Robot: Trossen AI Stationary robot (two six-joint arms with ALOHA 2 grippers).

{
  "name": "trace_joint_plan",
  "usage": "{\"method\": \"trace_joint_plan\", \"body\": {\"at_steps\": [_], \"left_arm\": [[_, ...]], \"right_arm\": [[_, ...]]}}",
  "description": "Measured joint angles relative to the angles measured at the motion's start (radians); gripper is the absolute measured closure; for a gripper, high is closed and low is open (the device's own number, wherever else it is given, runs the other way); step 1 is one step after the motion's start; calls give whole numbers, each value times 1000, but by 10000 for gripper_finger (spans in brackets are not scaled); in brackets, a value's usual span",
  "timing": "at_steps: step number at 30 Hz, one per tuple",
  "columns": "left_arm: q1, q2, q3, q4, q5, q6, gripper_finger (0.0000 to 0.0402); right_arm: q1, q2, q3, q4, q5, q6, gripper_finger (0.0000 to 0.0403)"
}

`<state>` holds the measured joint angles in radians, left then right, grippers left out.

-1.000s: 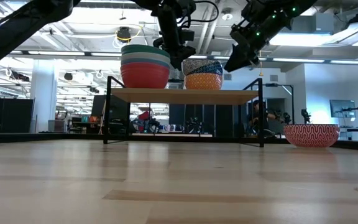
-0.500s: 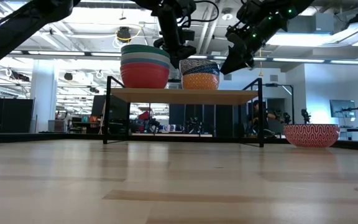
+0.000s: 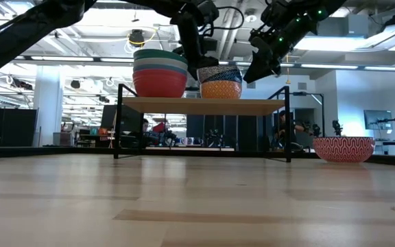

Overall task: Place and stack bowls onto a shelf
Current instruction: Stack the red pattern bowl on top of the yellow pattern bowl on the shelf, then stack the blue pattern bowl on top of the red pattern bowl on the shelf

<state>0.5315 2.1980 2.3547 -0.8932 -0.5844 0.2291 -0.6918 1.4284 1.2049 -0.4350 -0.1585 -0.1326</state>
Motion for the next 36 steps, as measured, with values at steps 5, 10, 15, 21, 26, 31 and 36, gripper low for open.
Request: {"method": "trace_joint_plan", "body": {"at_steps": [5,10,15,21,26,31,36], "left_arm": [[-9,-19,1,-4,-4,2,290],[-27,-49,1,9,-4,-6,290],[-47,-102,-1,12,37,-60,290],[-85,-161,-2,11,132,-174,290],[-143,-184,-2,4,159,-217,290],[-224,-184,-2,-21,160,-242,290],[-322,-184,-2,-40,153,-270,290]], "right_arm": [[4,-7,0,-15,2,2,251],[3,-59,0,-46,5,39,251],[-5,-158,1,-101,7,109,251],[4,-272,1,-264,11,214,251],[50,-356,0,-391,94,299,251],[125,-437,0,-538,186,427,251],[219,-471,0,-713,291,569,251]]}}
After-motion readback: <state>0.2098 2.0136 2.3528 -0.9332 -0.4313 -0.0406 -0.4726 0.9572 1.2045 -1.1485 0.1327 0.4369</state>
